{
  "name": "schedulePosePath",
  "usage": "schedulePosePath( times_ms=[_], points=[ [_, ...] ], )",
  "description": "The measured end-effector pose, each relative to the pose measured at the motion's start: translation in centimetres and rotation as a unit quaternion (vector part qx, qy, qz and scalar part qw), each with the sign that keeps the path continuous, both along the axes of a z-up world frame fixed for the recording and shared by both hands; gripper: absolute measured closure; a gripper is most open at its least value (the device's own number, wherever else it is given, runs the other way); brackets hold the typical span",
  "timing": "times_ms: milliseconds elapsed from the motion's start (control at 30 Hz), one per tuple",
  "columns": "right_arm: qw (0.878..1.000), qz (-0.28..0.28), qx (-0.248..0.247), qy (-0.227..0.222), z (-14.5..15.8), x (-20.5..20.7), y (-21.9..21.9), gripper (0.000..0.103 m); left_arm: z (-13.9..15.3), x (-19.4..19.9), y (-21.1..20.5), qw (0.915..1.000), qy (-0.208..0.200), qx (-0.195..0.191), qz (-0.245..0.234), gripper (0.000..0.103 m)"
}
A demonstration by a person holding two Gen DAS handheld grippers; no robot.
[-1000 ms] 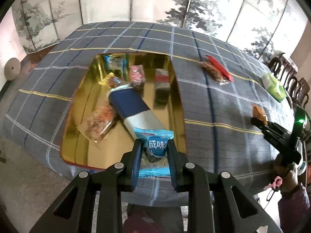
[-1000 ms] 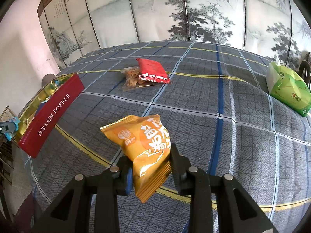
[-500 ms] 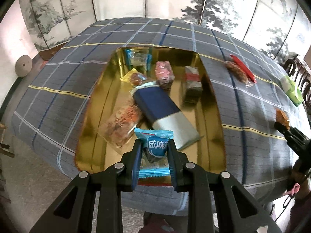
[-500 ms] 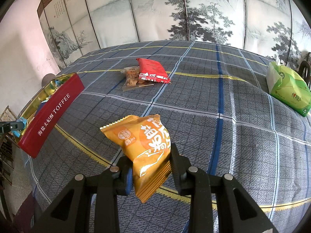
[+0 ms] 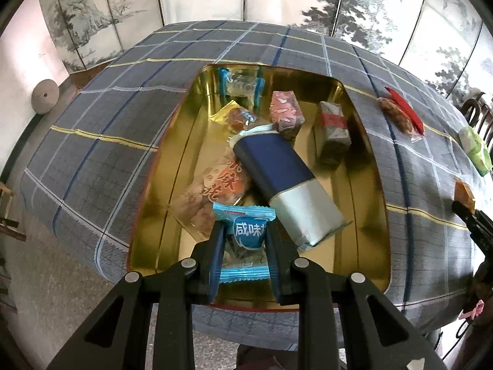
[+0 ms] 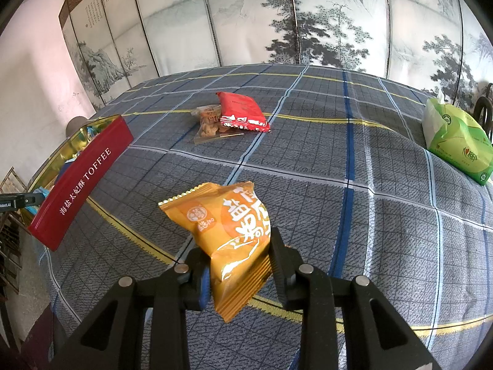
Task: Organize snacks
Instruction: 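Carry the blue packet over the gold tray and open the left tool, then carry the orange packet over the gold tray and open the right tool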
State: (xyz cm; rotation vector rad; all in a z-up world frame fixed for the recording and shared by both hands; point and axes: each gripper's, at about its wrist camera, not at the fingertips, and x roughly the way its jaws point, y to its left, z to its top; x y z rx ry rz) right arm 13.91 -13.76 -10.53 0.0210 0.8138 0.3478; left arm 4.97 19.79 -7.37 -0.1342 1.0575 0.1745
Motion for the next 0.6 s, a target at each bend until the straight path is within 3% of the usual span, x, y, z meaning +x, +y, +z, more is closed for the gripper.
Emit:
schedulePosePath(
  times_ms=[267, 600],
  points=[
    [1.000, 0.000, 0.000, 0.000, 0.0, 0.0, 0.0, 0.071, -0.1, 0.1, 0.2, 0.9999, -0.002, 0.011, 0.004, 0.078],
    [1.000, 0.000, -0.001, 0.000, 0.0, 0.0, 0.0, 0.071, 1.1, -0.4, 0.4, 0.9988, -0.022, 0.041, 0.019, 0.048]
  ],
)
